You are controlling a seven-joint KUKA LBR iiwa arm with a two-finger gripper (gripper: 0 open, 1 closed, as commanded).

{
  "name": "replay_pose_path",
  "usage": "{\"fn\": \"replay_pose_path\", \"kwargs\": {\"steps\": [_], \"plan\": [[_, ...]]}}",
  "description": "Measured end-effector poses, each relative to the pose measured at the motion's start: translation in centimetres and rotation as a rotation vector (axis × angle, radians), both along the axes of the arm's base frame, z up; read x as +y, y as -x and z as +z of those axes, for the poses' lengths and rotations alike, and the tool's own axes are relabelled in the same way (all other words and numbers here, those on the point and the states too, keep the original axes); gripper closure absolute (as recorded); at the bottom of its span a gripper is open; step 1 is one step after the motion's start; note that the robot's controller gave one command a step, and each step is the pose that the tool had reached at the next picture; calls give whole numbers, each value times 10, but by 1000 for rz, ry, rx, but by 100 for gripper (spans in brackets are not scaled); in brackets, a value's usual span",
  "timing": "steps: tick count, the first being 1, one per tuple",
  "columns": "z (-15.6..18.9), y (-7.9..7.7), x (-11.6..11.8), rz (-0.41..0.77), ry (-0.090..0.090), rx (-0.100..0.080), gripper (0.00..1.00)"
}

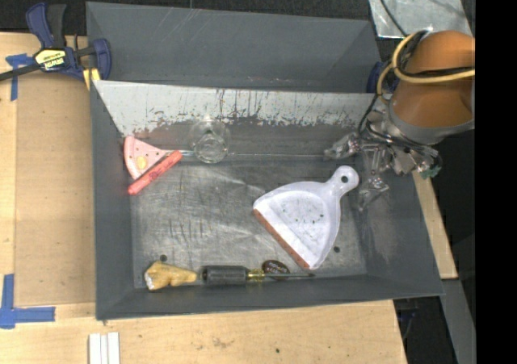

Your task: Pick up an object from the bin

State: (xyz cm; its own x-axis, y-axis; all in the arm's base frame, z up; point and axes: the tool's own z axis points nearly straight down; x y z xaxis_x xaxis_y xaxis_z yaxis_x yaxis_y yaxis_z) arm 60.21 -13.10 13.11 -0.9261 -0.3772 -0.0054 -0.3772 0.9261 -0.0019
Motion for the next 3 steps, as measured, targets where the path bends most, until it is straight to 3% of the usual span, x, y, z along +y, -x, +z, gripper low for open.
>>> {"fn": "replay_pose_path", "kwargs": {"steps": [1,2,3], "plan": [[-57,8,-6,-78,0,-2,0],[-60,1,-7,-85,0,-29,100],[-60,2,-7,-87,-1,-28,100]]}}
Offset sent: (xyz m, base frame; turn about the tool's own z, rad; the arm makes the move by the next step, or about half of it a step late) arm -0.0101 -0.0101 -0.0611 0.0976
